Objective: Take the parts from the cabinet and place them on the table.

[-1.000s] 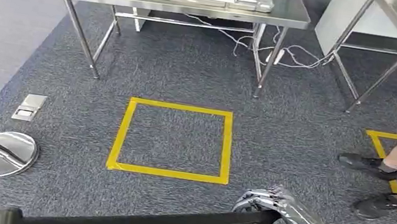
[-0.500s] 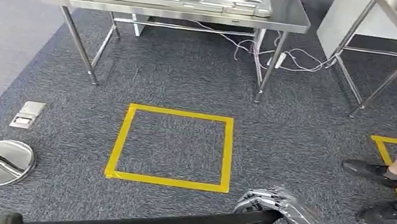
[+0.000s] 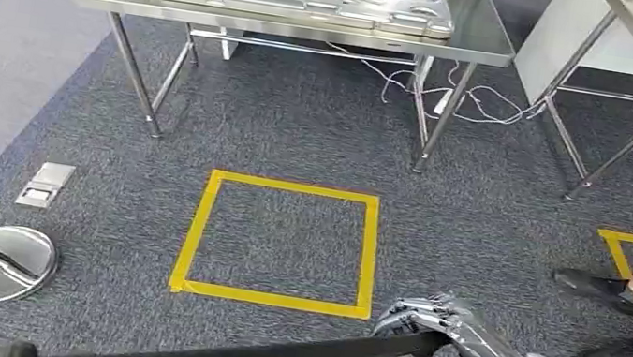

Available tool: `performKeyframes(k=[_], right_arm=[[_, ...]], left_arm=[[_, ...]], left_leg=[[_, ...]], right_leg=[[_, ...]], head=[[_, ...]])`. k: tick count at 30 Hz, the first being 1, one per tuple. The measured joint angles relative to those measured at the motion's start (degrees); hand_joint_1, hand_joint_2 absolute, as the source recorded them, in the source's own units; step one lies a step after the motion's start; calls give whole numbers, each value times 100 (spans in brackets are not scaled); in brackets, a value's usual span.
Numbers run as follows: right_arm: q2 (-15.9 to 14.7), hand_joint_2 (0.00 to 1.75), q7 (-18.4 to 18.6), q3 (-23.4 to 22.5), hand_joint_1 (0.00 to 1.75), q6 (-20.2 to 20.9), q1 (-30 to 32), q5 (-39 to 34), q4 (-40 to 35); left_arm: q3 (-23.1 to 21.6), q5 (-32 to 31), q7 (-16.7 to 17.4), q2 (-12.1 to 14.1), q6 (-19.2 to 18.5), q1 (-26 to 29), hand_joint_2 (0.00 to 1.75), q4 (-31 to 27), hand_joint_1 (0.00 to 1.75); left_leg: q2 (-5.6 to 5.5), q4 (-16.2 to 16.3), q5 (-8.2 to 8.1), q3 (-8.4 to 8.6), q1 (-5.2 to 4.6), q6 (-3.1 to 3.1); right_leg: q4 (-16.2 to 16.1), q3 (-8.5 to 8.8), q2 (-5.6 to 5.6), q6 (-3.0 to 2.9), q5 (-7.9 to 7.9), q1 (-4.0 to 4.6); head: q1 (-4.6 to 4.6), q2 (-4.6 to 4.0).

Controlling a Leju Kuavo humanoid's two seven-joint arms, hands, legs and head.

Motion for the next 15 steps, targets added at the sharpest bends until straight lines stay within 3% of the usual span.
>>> performKeyframes(k=[3, 4, 5, 6, 8, 9, 10, 11, 13, 14, 15], right_arm=[[-2, 175, -2, -4, 175, -2, -6, -7, 2], [0, 175, -2, -4, 175, -2, -9, -7, 0], [0, 175, -2, -7, 175, -2, -15, -7, 0], [0, 175, -4, -4, 175, -2, -21, -9, -2], [7, 175, -4, 2, 175, 0, -18, -9, 0], [7, 175, -4, 4, 175, 0, -18, -9, 0], [11, 175, -4, 4, 175, 0, -17, -9, 2], [13, 175, -4, 4, 175, 0, -17, -9, 2], [13, 175, -4, 4, 175, 0, -20, -9, 2], [13, 175, -4, 4, 175, 0, -22, -11, 2], [13, 175, -7, 4, 175, 0, -34, -11, 2]], left_arm=[[0, 0, 0, 0, -2, -4, 175, 2, 0], [0, 0, 0, 2, 0, -15, 175, 2, 0], [0, 0, -2, 2, 0, -22, 175, 2, 0], [0, 0, -4, 2, 0, -26, 175, 2, 0], [0, 0, -2, 2, 0, -16, 175, 2, 0], [0, 0, 0, 2, 0, -6, 175, 2, 0], [0, 0, -2, 2, -2, 2, 175, 2, 0], [0, 0, -2, 2, 0, 4, 175, 2, 0], [0, 0, -2, 2, -2, 1, 175, 2, 0], [0, 0, -2, 4, -2, 4, 175, 2, 0], [0, 0, -2, 4, -2, 4, 175, 4, 0]], left_leg=[[18, -51, -7, 10, 19, -58], [16, -39, -54, 20, 22, -83], [20, 93, -134, -27, 21, -131], [20, 396, -288, -184, 46, -175], [21, 1259, -604, -670, 103, -244], [22, 1566, -639, -879, 124, -266], [24, 1613, -547, -964, 140, -280], [24, 1407, -309, -920, 148, -284], [26, 573, 287, -614, 153, -263], [25, 263, 420, -485, 149, -239], [27, 240, 389, -491, 103, -212]], right_leg=[[-12, -15, 15, -96, -51, 20], [-62, 19, 5, -126, -39, -40], [-74, 44, -8, -147, -53, -45], [-74, 57, -25, -172, -69, -52], [-74, 85, -45, -200, -102, -52], [-73, 100, -45, -195, -125, -55], [-73, 129, -43, -184, -146, -59], [-73, 172, -39, -167, -178, -66], [-73, 287, -36, -119, -246, -81], [-82, 318, -39, -89, -279, -88], [-69, 309, -33, -60, -292, -57]], head=[[-2, 0], [0, 0], [-2, 0], [-2, 0], [-2, 0], [0, 0], [-2, 0], [-2, 0], [-2, 0], [0, 0], [-7, 0]])
